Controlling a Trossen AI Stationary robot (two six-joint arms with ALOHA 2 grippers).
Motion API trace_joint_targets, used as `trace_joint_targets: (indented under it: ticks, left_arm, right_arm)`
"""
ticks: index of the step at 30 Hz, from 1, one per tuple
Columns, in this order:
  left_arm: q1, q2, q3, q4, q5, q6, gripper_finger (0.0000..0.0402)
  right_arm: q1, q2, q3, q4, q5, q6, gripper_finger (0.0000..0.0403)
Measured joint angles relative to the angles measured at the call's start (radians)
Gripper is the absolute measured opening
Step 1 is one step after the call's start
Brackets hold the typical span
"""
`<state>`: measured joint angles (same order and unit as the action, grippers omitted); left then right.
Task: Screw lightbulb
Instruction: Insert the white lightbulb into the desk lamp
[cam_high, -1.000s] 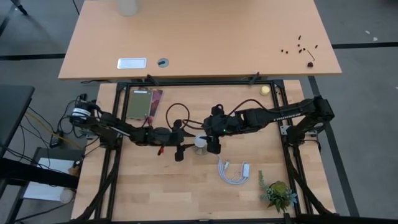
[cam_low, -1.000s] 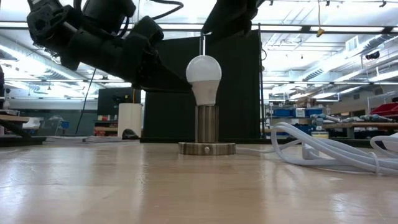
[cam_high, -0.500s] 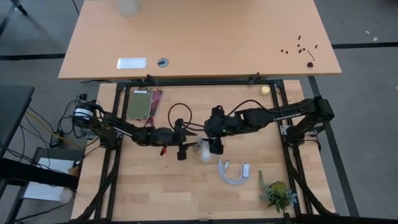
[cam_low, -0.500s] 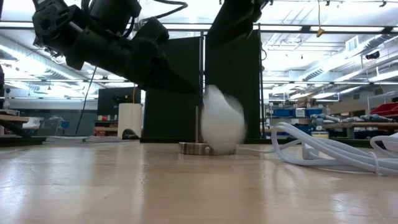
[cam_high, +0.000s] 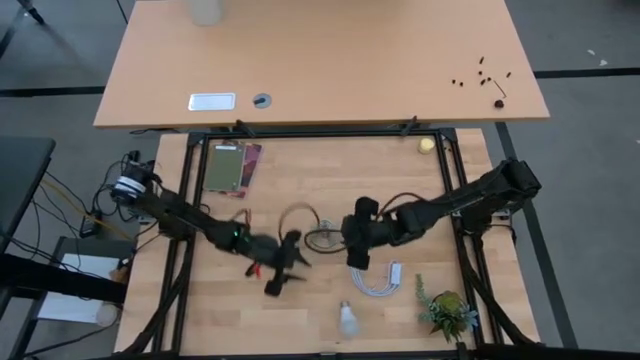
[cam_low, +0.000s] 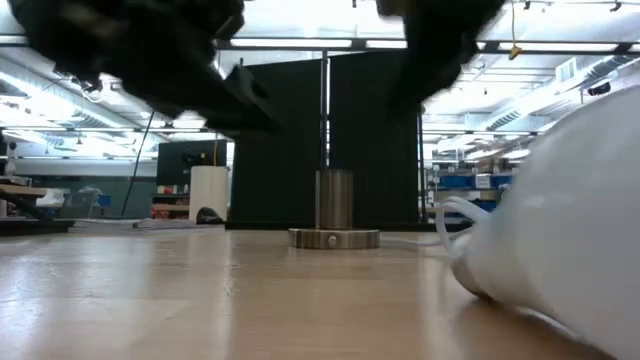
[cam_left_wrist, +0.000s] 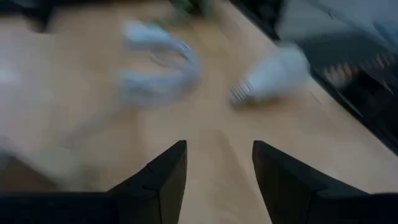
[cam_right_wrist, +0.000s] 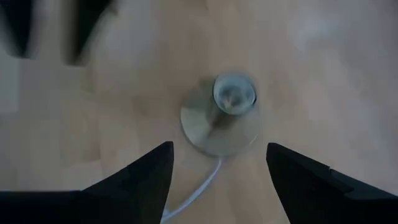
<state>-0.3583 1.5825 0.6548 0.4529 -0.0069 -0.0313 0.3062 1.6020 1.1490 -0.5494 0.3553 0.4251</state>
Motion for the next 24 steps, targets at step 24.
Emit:
trace_joint_targets:
  ticks: [24]
  left_arm:
    - [-0.150,0.207,0.304,-0.129,-0.006,0.034,0.0186]
  right_arm:
    - [0.440,0.068,-0.096,0.408,-0.006,0.232,0.0235]
